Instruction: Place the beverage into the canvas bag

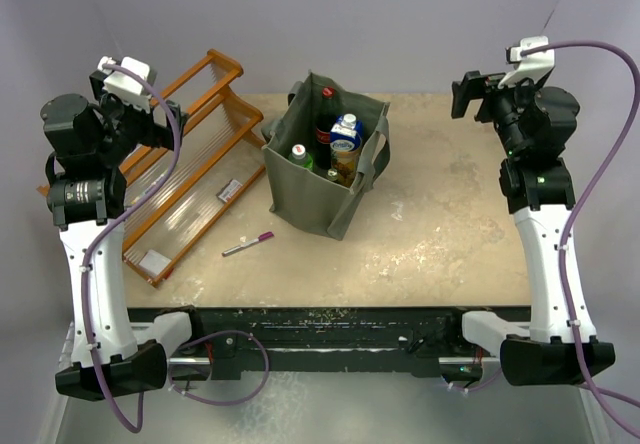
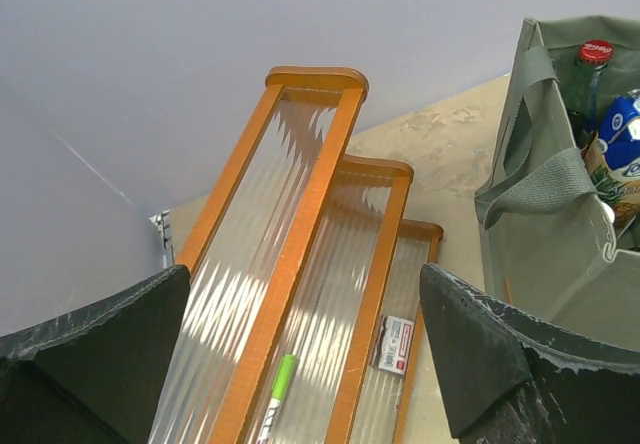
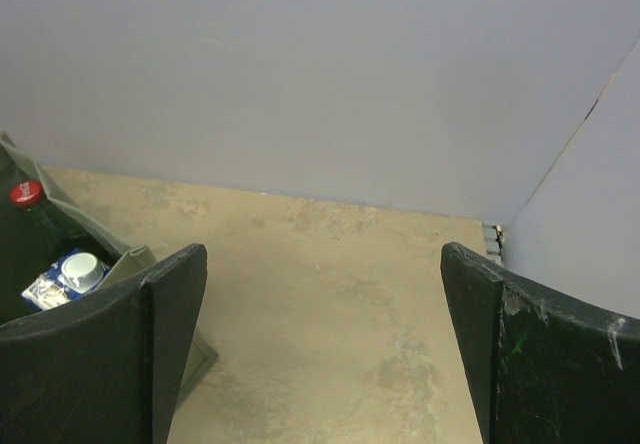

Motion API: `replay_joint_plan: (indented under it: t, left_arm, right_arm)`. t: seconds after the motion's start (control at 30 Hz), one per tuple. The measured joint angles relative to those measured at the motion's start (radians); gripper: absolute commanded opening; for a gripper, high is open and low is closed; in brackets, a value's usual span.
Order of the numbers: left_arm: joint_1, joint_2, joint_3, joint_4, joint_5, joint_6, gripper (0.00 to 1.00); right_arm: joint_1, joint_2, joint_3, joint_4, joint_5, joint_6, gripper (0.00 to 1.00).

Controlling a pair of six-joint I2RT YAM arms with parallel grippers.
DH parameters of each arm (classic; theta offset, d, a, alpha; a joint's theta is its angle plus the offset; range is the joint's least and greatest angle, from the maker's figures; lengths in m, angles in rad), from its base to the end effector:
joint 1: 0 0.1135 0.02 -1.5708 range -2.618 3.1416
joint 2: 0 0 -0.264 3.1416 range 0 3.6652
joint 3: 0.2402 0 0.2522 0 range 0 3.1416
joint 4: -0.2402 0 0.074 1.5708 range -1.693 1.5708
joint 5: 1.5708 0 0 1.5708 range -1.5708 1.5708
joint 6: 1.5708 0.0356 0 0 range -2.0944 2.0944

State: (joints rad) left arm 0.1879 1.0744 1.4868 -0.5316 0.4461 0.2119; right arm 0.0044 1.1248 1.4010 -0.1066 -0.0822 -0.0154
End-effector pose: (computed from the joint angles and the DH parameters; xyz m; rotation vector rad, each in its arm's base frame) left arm 0.1994 0.0223 0.4862 0.3510 1.6417 -0.0759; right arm 0.2333 0.0039 0.4947 -0.0821 1.3995 0.0484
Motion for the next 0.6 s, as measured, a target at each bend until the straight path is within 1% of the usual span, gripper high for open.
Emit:
replay_joint_plan:
  t: [0.17,0.6]
  left_arm:
    - [0.002,-0.001,0.0,-0.008,0.026,0.016,0.99]
    - [0.002,0.0,-0.016,-0.033,0.022,0.016,0.99]
  right_arm:
    - [0.0,0.006,0.007,0.001,-0.014,0.007,1.0]
    - [0.0,0.006,0.007,0.001,-0.014,0.013,1.0]
